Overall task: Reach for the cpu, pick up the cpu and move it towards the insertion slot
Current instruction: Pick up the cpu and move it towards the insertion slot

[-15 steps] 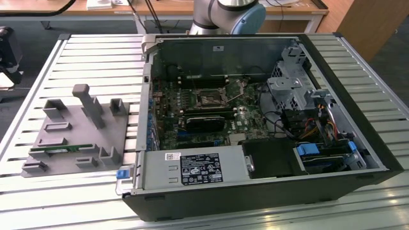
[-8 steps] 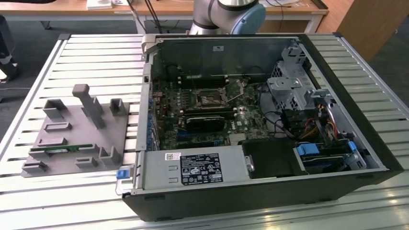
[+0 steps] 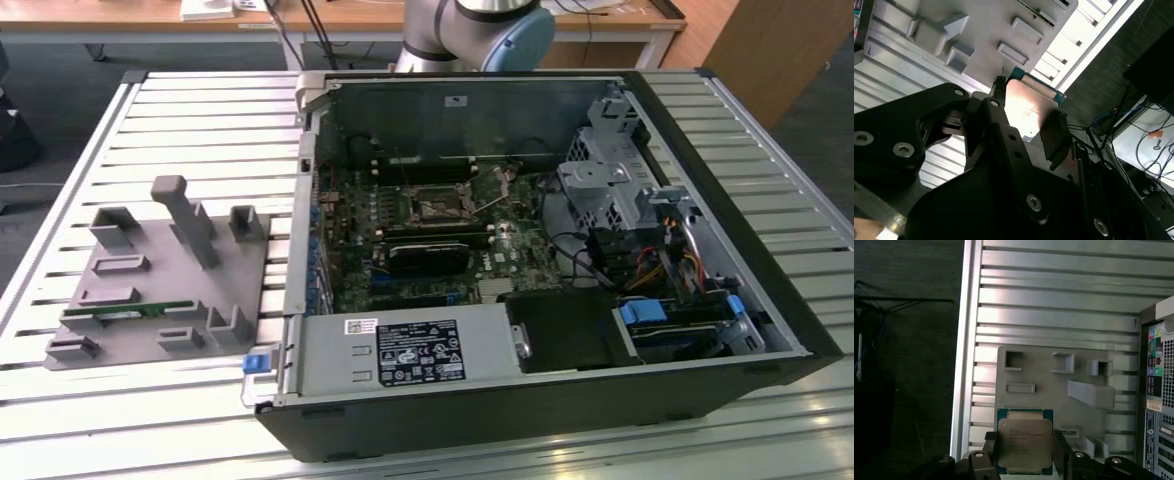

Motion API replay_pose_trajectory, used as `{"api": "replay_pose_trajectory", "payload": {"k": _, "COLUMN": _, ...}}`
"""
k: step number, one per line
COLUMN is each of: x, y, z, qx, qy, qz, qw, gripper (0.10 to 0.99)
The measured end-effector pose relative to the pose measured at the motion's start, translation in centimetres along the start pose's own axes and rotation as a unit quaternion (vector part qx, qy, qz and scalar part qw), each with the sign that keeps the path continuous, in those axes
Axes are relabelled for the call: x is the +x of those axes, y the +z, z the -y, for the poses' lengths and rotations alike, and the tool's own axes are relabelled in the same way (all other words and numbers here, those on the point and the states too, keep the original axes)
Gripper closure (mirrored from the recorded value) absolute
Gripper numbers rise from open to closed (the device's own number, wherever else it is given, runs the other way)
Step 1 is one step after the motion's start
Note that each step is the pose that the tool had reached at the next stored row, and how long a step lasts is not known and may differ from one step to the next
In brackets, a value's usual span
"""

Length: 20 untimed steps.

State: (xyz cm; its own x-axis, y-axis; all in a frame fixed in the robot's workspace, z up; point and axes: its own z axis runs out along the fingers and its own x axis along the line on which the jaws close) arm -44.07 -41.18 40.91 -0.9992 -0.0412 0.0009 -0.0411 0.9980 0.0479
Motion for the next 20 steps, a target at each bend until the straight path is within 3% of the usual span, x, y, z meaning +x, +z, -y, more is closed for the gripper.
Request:
{"api": "replay_pose_trajectory", "payload": {"k": 8, "x": -0.01, "y": -2.59, "z": -0.13, "qx": 0.0000, "qy": 0.000, "qz": -0.0001, "qw": 1.0000, "gripper": 0.557}}
{"api": "replay_pose_trajectory", "payload": {"k": 14, "x": -0.81, "y": -2.73, "z": -0.10, "qx": 0.0000, "qy": 0.000, "qz": 0.0000, "qw": 1.0000, "gripper": 0.557}}
{"api": "replay_pose_trajectory", "payload": {"k": 20, "x": -2.51, "y": -2.73, "z": -0.03, "qx": 0.0000, "qy": 0.000, "qz": 0.0000, "qw": 1.0000, "gripper": 0.557}}
